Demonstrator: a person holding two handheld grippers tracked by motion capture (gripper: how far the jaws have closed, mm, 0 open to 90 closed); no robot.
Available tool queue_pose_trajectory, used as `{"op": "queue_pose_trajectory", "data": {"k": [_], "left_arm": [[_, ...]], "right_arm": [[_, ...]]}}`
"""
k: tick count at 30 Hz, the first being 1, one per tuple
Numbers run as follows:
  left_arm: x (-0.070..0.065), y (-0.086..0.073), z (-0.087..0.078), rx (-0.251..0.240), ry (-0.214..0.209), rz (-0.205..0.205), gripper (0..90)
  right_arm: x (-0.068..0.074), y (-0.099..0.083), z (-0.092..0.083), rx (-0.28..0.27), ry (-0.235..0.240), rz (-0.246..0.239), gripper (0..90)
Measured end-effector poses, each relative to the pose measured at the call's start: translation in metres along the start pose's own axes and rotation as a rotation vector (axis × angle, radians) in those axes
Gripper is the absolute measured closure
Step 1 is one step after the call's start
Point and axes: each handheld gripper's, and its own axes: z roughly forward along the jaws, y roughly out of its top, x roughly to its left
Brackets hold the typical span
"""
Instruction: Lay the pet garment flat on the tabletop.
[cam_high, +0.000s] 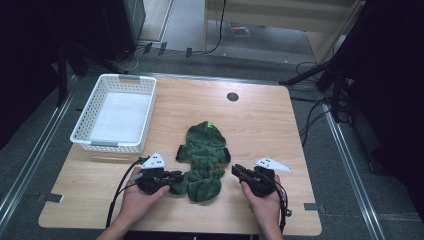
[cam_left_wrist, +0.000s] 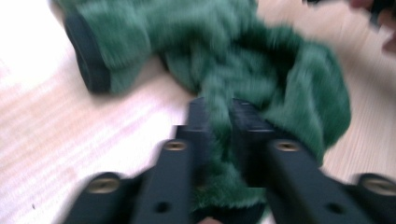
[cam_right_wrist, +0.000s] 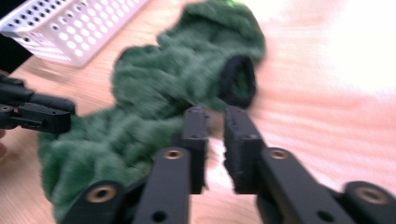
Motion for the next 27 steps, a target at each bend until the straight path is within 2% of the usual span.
{"op": "queue_pose_trajectory", "data": {"k": [3, 4, 5, 7, 9, 11, 12, 13, 17, 19, 20, 21, 22, 24, 27], "left_arm": [[0.001, 0.002, 0.000, -0.024, -0.013, -0.025, 65.4], [0.001, 0.003, 0.000, -0.023, -0.016, -0.034, 65.4], [0.000, 0.003, 0.001, -0.019, -0.011, -0.036, 63.6], [-0.004, 0.003, 0.004, -0.007, 0.003, -0.023, 60.4], [-0.007, 0.002, 0.008, 0.000, 0.010, -0.018, 56.3], [-0.009, 0.002, 0.011, 0.005, 0.020, -0.013, 54.2], [-0.010, 0.002, 0.012, 0.016, 0.023, -0.010, 54.3], [-0.010, 0.001, 0.013, 0.026, 0.028, -0.006, 54.3], [-0.010, -0.001, 0.016, 0.055, 0.042, 0.001, 56.5], [-0.009, -0.003, 0.017, 0.063, 0.054, 0.007, 58.3], [-0.009, -0.003, 0.018, 0.067, 0.055, 0.004, 60.5], [-0.009, -0.005, 0.019, 0.072, 0.059, 0.006, 61.5], [-0.009, -0.005, 0.019, 0.072, 0.059, 0.006, 62.1], [-0.008, -0.005, 0.020, 0.072, 0.060, 0.004, 63.3], [-0.008, -0.006, 0.019, 0.071, 0.061, 0.008, 67.2]], "right_arm": [[0.018, 0.001, -0.001, -0.025, -0.004, -0.062, 67.3], [0.018, 0.001, -0.001, -0.025, -0.004, -0.062, 67.3], [0.025, 0.000, -0.001, -0.030, 0.005, -0.085, 65.0], [0.041, -0.003, 0.000, -0.014, 0.058, -0.135, 64.6], [0.058, -0.007, 0.003, 0.009, 0.104, -0.209, 62.0], [0.074, -0.014, 0.007, 0.038, 0.126, -0.255, 54.2], [0.085, -0.021, 0.014, 0.063, 0.116, -0.294, 46.7], [0.085, -0.021, 0.014, 0.063, 0.116, -0.294, 46.7], [0.101, -0.033, 0.030, 0.130, 0.097, -0.413, 39.5], [0.106, -0.039, 0.037, 0.170, 0.062, -0.459, 37.5], [0.107, -0.044, 0.044, 0.205, 0.034, -0.482, 39.3], [0.108, -0.045, 0.045, 0.203, 0.015, -0.490, 43.4], [0.108, -0.045, 0.045, 0.203, 0.015, -0.490, 43.4], [0.107, -0.045, 0.045, 0.200, -0.002, -0.506, 55.7], [0.102, -0.042, 0.041, 0.197, 0.007, -0.477, 73.7]]}}
